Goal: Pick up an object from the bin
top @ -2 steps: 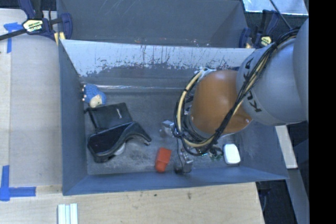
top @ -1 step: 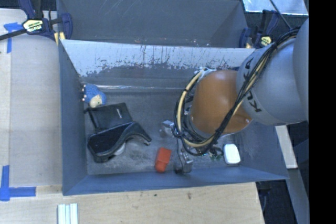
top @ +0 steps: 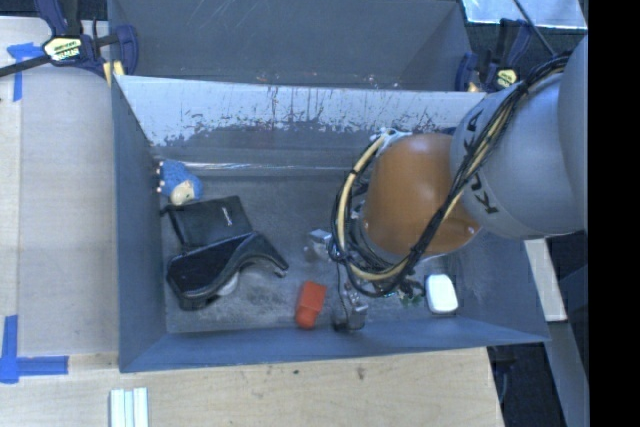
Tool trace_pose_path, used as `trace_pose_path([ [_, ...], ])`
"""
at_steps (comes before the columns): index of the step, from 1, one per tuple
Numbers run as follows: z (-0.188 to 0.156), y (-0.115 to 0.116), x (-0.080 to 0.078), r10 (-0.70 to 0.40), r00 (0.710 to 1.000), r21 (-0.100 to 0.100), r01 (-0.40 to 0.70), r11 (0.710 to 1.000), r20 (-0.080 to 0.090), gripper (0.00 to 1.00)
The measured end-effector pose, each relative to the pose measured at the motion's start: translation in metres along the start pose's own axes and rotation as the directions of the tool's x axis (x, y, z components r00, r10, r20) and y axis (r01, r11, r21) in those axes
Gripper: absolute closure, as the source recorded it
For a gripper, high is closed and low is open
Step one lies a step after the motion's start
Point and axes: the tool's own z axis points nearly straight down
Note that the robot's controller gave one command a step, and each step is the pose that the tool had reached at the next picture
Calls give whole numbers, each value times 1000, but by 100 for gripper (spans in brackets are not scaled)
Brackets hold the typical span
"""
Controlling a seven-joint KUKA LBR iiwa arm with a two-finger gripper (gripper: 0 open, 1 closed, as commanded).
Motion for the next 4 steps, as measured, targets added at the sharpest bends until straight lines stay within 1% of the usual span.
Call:
trace_pose_path([
  [3, 0, 0, 0, 0, 1000, 0, 0, 1000, 0, 0],
  [4, 1, 3, -1, -856, 517, -5, 856, 517, 1, 0],
])
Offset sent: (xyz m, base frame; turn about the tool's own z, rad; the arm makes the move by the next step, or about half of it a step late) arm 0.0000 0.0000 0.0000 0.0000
